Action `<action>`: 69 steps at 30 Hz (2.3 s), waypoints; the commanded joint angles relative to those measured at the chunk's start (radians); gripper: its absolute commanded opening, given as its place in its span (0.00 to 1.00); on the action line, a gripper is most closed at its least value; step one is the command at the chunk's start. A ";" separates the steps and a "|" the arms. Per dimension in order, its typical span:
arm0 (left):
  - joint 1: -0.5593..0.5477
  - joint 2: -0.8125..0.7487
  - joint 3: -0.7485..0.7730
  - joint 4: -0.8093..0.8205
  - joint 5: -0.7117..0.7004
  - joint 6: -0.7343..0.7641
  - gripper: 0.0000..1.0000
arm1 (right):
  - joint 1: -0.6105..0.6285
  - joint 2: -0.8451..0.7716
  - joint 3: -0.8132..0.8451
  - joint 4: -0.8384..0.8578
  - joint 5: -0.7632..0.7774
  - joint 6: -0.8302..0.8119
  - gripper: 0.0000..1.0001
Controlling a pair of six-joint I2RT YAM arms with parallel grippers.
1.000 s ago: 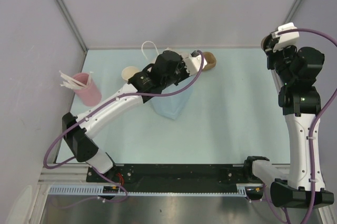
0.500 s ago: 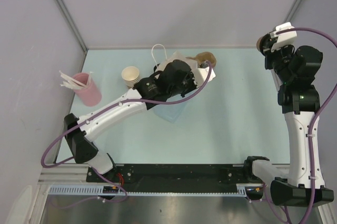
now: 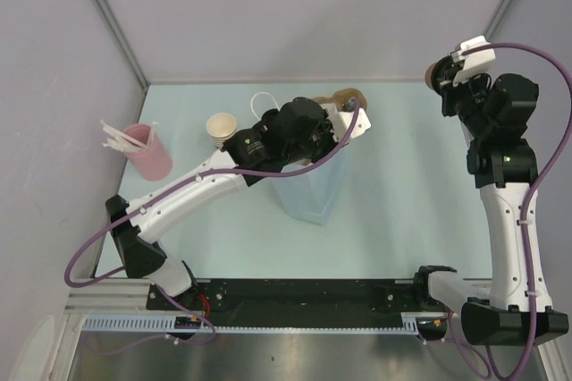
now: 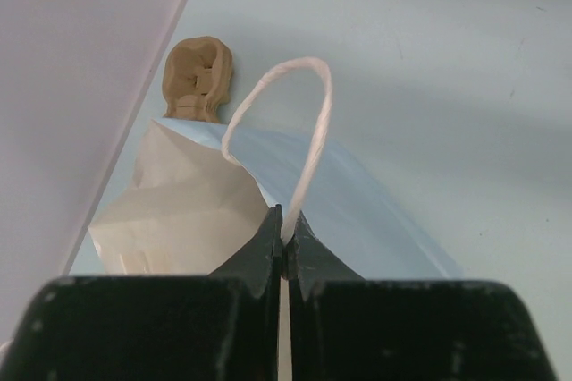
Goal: Pack the takeout coffee
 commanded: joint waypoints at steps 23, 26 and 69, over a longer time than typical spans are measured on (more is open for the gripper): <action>0.102 -0.115 0.215 -0.032 0.077 -0.005 1.00 | 0.311 0.213 0.454 -0.262 -0.063 0.057 0.00; 0.202 -0.164 0.129 0.009 0.079 -0.008 1.00 | 0.337 0.239 0.506 -0.317 -0.119 0.064 0.00; 0.653 -0.415 -0.344 0.240 0.512 -0.259 1.00 | 0.656 0.545 0.511 -0.665 -0.005 -0.048 0.00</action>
